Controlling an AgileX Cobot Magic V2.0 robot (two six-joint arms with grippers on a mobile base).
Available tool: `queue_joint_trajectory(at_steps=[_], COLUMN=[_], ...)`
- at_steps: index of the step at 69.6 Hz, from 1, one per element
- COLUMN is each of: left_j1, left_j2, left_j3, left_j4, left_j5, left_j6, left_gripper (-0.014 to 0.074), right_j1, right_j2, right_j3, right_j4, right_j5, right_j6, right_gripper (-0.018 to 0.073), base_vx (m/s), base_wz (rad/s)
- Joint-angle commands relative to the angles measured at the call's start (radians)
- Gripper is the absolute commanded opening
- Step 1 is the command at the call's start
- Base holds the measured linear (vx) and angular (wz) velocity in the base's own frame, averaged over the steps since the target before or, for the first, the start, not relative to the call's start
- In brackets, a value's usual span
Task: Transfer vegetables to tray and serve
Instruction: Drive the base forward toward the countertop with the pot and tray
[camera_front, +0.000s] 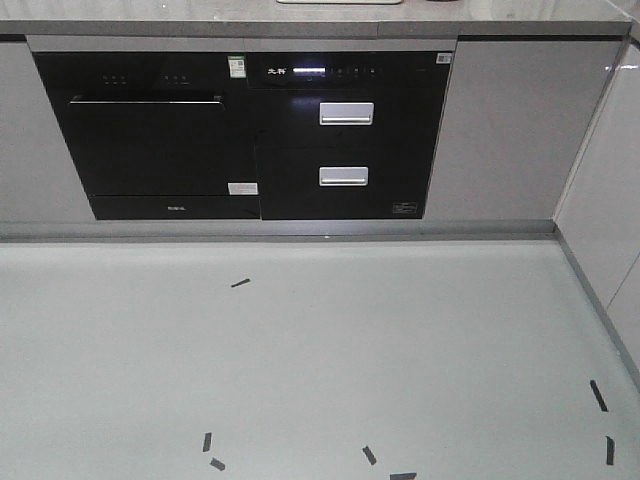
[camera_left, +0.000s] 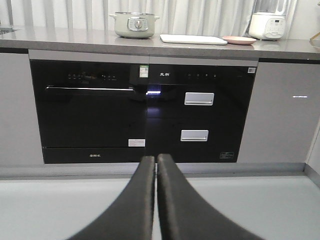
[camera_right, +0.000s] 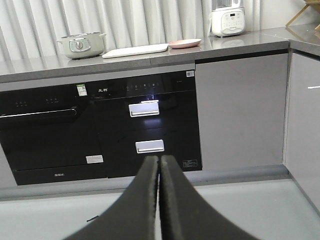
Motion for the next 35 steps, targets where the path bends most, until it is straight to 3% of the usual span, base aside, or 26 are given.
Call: queue_joint_trajectory(at_steps=[1,35], left_j1=[0.0,0.0], left_j2=[-0.014,-0.014], left_j3=[0.027,0.027], left_j4=[-0.006,-0.006], left_j5=[-0.073,-0.073], left_j6=[-0.009,-0.009], left_gripper=[-0.0006,-0.0006], right_j1=[-0.004,-0.004], right_j2=[-0.006,-0.006], right_j3=[0.015,0.015], right_j4=[-0.005,-0.005], right_j5=[-0.077,-0.077], right_j6=[-0.01,-0.01], right_gripper=[-0.0002,-0.0002], base_vx=[0.12,0.13], base_wz=[0.05,0.02])
